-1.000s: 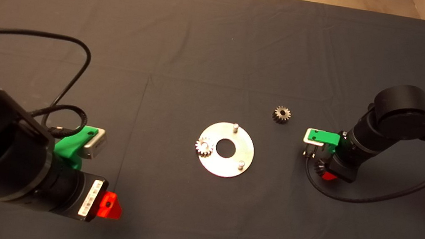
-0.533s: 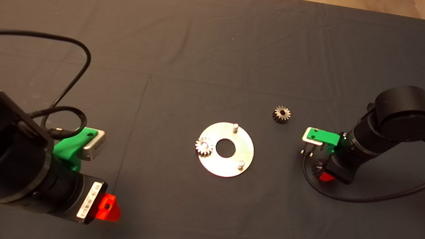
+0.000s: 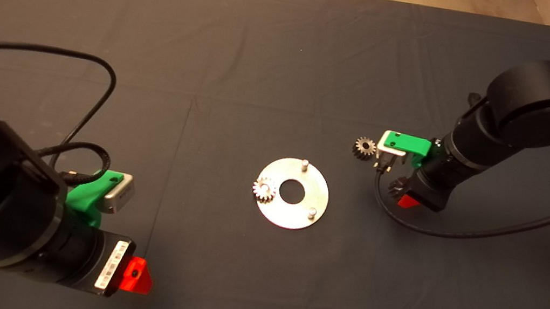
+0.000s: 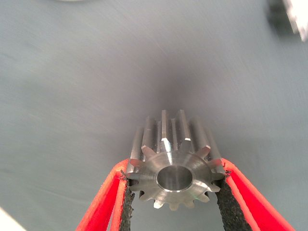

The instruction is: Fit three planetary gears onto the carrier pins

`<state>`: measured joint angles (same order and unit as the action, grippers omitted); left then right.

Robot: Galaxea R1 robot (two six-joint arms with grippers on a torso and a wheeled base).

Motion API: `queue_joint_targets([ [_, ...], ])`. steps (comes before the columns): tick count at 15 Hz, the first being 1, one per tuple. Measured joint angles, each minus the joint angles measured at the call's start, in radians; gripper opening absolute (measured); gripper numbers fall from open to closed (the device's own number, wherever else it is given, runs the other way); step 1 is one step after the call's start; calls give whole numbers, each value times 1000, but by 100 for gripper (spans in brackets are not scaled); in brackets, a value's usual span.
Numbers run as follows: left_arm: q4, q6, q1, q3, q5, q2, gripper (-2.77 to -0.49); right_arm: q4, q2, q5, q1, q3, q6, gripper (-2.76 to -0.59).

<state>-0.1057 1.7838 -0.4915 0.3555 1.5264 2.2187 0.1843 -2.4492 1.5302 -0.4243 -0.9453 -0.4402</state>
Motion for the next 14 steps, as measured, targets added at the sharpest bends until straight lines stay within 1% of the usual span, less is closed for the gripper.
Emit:
queue_joint_targets([
  [2, 8, 1, 0, -4, 0, 0, -50, -24, -53, -2, -17, 0, -9, -231],
  [3, 10, 2, 0, -4, 0, 0, -50, -30, -76, -4, -22, 0, -15, -231],
  [4, 10, 3, 0, -4, 0, 0, -50, -36, -97, -3, -22, -3, -19, -231],
  [5, 12, 4, 0, -4, 0, -1, -50, -48, -120, -3, -22, -14, -22, -231],
  [6, 13, 4, 0, -5, 0, -1, -50, -54, -143, -2, -22, -30, -23, -231],
  [9, 15, 4, 0, -5, 0, -3, -50, -57, -223, 1, -23, -94, -26, -231],
  [12, 16, 4, 0, -5, 0, -3, -50, -63, -301, 0, -22, -138, -26, -231],
  [14, 16, 4, 0, -5, 0, -3, -50, -66, -337, -1, -22, -163, -26, -231],
])
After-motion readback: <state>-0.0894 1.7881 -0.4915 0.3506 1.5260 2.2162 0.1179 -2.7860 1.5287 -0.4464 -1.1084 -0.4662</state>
